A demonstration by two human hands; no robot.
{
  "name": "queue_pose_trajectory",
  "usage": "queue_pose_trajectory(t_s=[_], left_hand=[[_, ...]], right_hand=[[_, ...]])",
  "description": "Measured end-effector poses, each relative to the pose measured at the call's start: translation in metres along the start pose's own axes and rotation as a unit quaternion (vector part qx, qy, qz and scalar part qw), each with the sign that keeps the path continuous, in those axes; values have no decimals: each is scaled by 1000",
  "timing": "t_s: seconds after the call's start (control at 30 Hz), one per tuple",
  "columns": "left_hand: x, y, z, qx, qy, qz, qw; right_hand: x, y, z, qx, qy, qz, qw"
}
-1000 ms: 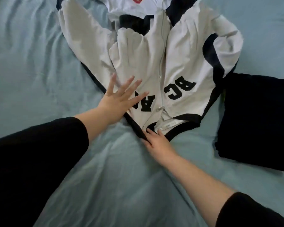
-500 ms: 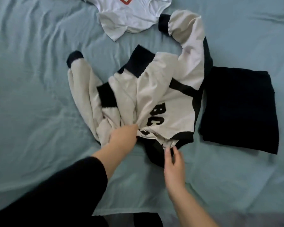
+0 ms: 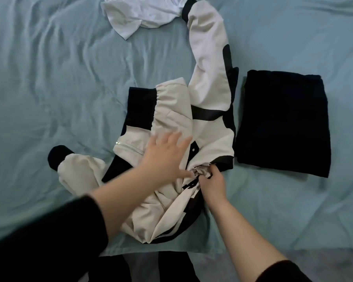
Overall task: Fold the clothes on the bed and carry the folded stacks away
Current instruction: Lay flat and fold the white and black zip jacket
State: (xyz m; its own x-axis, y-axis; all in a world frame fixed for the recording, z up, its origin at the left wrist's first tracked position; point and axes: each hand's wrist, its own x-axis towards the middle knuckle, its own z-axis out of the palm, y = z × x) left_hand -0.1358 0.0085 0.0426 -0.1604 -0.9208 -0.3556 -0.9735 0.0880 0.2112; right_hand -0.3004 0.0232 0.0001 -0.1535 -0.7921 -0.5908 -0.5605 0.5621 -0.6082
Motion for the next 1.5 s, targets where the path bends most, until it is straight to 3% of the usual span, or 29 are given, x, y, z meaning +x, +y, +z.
queue_pose_trajectory(t_s=[0.07, 0.13, 0.2, 0.27, 0.33, 0.47, 0.63, 0.8, 0.97, 1.03, 1.1, 1.17, 1.23, 1.3, 1.37, 1.5], left_hand=[[38, -15, -8, 128, 26, 82, 988], [66, -29, -5, 222, -28, 150, 963], [75, -44, 5, 235, -115, 136, 955], [65, -61, 16, 132, -161, 63, 976], [41, -79, 26, 21, -132, 3, 991], [-17, -107, 39, -69, -92, -93, 989], [-92, -138, 59, -196, -75, -191, 959], [-172, -161, 72, -227, -80, -311, 919], [-204, -159, 67, -305, -80, -325, 891], [-201, -159, 53, -263, -54, -334, 903], [-187, -162, 36, -151, 25, -307, 939], [-161, -170, 19, -57, 99, -239, 964], [-125, -180, 3, 25, 125, -180, 975], [-86, -188, -11, 83, 117, -141, 980], [-55, -196, -23, 101, 77, -124, 984], [-28, -205, -26, 5, -52, -195, 980]], right_hand=[[0, 9, 2, -1, -3, -16, 1000], [1, 18, 2, 9, -11, -26, 1000], [4, 25, 0, 21, -16, -26, 999], [6, 26, -1, 33, -22, -19, 999], [8, 22, 1, 50, -17, -7, 999], [3, -7, 16, 60, -16, -17, 998], [-10, -55, 76, 28, -95, -53, 994], [-42, -89, 148, -53, -169, -135, 975], [-71, -95, 169, -125, -205, -201, 950], [-77, -88, 154, -159, -158, -189, 956], [-85, -74, 132, -155, -111, -125, 974], [-96, -55, 113, -72, -105, -20, 992], [-104, -36, 103, 59, -114, 65, 990], [-102, -23, 99, 111, -122, 91, 982], [-90, -21, 92, 80, -100, 70, 989], [-43, -45, 57, 43, -41, 12, 998]])
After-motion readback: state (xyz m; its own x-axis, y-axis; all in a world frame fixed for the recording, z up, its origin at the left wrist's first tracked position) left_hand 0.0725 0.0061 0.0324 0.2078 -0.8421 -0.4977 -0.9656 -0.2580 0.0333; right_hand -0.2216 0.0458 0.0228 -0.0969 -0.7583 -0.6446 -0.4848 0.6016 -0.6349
